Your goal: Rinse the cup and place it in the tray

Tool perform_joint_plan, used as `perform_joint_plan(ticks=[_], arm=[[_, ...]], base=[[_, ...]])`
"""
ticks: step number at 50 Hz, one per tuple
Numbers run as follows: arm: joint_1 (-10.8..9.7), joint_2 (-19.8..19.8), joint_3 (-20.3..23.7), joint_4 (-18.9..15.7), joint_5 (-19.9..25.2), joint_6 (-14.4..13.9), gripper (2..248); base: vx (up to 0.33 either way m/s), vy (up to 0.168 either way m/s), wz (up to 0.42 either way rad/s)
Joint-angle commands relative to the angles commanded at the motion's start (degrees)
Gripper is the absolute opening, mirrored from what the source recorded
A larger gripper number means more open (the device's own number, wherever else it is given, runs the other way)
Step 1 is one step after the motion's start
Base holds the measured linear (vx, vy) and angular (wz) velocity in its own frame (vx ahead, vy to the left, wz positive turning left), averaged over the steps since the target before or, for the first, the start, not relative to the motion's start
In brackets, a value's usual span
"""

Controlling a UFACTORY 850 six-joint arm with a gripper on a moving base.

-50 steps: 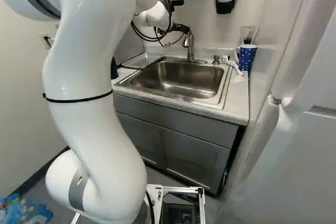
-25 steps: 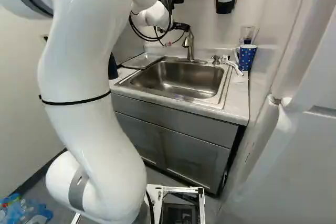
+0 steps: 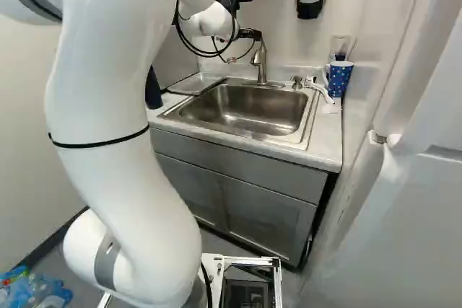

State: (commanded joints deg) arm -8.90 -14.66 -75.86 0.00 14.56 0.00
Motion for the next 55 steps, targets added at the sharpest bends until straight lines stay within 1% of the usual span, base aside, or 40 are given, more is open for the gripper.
perform_joint_plan(ticks=[25, 35, 55], arm=[[0.0, 0.0, 0.0, 0.0, 4.3, 0.0, 247], [0.1, 0.1, 0.1, 0.0, 4.3, 0.0, 247], [2.5, 2.5, 2.8, 0.0, 4.3, 0.0, 247]], base=[[0.000, 0.000, 0.000], [0.000, 0.000, 0.000], [0.000, 0.000, 0.000]])
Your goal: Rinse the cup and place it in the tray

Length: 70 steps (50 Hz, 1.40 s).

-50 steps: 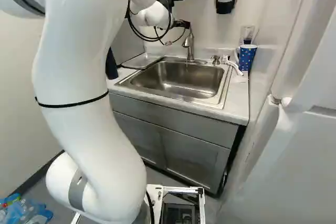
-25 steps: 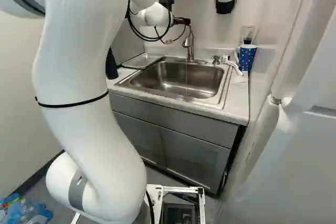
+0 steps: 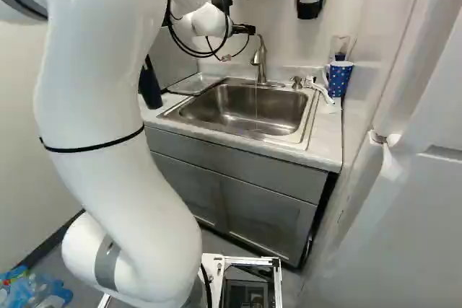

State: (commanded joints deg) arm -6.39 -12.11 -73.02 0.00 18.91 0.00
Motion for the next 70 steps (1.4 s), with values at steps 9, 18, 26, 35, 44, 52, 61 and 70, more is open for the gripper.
perform_joint_plan(ticks=[9, 18, 26, 35, 44, 52, 61, 70], arm=[[1.3, 1.1, 1.2, 0.0, 0.0, 0.0, 247], [1.8, 1.4, 1.5, 0.0, 0.0, 0.0, 247], [1.8, 1.4, 1.5, 0.0, -0.7, 0.0, 247], [1.8, 1.4, 1.5, 0.2, -2.2, 0.0, 247], [1.8, 1.4, 1.6, 0.5, -4.0, 0.0, 247], [2.1, 1.5, 1.6, 0.8, -6.1, 0.0, 247], [2.6, 1.5, 1.7, 1.1, -9.2, 0.0, 247], [2.9, 2.0, 2.2, 1.5, -12.6, 0.0, 247]], base=[[0.000, 0.000, 0.000], [0.000, 0.000, 0.000], [0.000, 0.000, 0.000], [0.000, 0.000, 0.000], [0.000, 0.000, 0.000], [0.000, 0.000, 0.000], [0.000, 0.000, 0.000], [0.000, 0.000, 0.000]])
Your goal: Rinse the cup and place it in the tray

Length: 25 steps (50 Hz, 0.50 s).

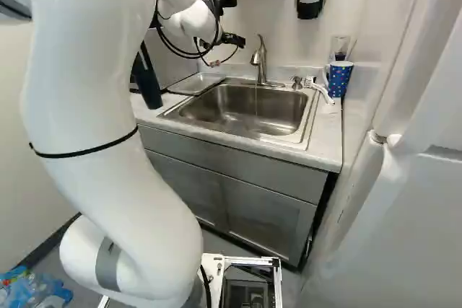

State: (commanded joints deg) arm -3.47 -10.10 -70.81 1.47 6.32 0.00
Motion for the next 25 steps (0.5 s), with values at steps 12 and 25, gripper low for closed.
perform_joint_plan(ticks=[12, 25], arm=[[0.2, 1.2, 1.3, 0.5, -4.6, 0.0, 247], [0.1, 3.1, 3.4, 1.1, -9.7, 0.0, 247]], base=[[0.000, 0.000, 0.000], [0.000, 0.000, 0.000]])
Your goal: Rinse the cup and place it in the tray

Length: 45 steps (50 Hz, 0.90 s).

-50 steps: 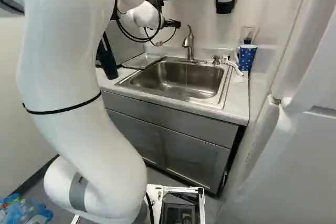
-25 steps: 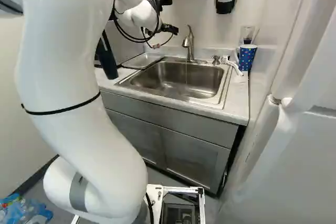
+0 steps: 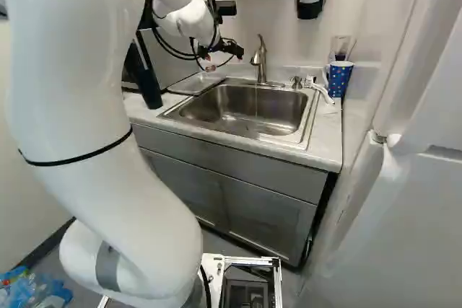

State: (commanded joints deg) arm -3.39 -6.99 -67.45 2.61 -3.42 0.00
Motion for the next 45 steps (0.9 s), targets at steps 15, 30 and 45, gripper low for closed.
perform_joint_plan(ticks=[15, 30, 45], arm=[[-0.4, 2.5, 2.6, 0.7, -5.9, 0.0, 247], [-1.1, 5.2, 5.5, 1.5, -11.9, 0.0, 247], [-2.0, 9.2, 9.5, 2.2, -18.0, 0.0, 247]], base=[[0.000, 0.000, 0.000], [0.000, 0.000, 0.000], [0.000, 0.000, 0.000]])
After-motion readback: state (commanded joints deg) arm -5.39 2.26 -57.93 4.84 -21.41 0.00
